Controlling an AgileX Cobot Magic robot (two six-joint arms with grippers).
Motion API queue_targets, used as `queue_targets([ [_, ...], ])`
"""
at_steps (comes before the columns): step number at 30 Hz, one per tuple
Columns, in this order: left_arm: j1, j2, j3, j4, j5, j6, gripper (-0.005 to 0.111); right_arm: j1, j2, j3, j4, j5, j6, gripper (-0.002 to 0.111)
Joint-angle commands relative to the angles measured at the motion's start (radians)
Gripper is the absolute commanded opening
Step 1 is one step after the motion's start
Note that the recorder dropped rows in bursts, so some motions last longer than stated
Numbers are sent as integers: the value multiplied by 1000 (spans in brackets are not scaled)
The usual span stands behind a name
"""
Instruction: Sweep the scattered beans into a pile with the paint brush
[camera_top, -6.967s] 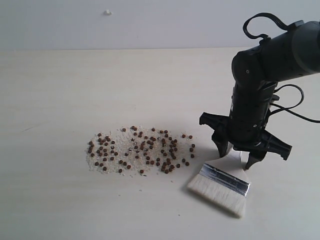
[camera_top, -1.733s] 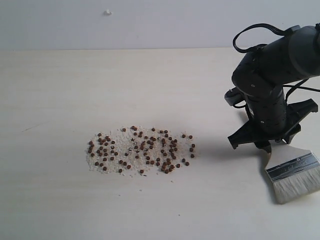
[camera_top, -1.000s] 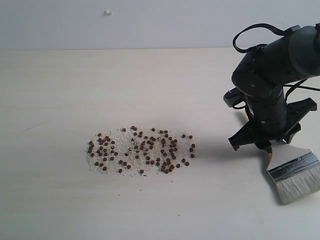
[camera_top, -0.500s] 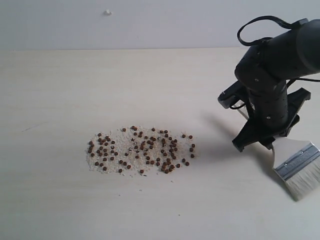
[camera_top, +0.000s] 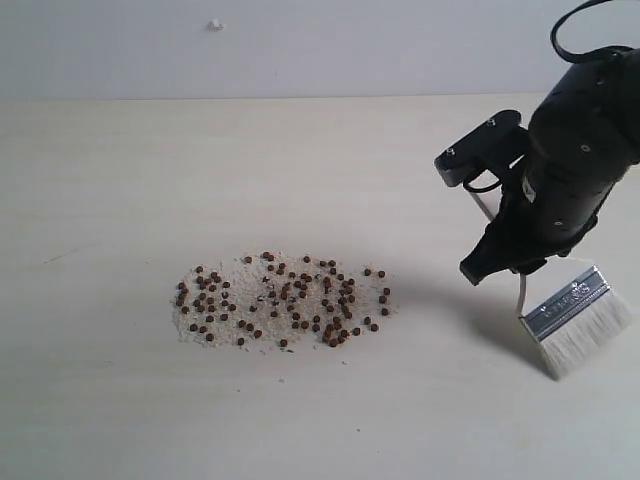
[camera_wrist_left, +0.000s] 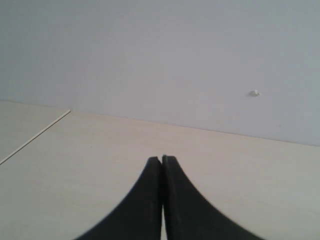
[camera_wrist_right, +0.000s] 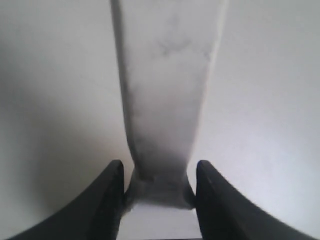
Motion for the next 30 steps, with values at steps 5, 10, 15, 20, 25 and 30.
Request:
queue_targets([
  [5,-5,-8,3,0,-1,-9,0,0,-104,64,18,-149,-18,0],
  [10,-5,-8,3,0,-1,-9,0,0,-158,77,22,-184,-18,0],
  [15,-5,-8,3,0,-1,-9,0,0,-244,77,72,-158,-63,0],
  [20,-5,-8,3,0,-1,-9,0,0,-357,106,227,-203,-212,0],
  [25,-5,-8,3,0,-1,-9,0,0,-400,106,386,-201,-357,0],
  [30,-5,-8,3,0,-1,-9,0,0,-409,106,531,-182,-498,0],
])
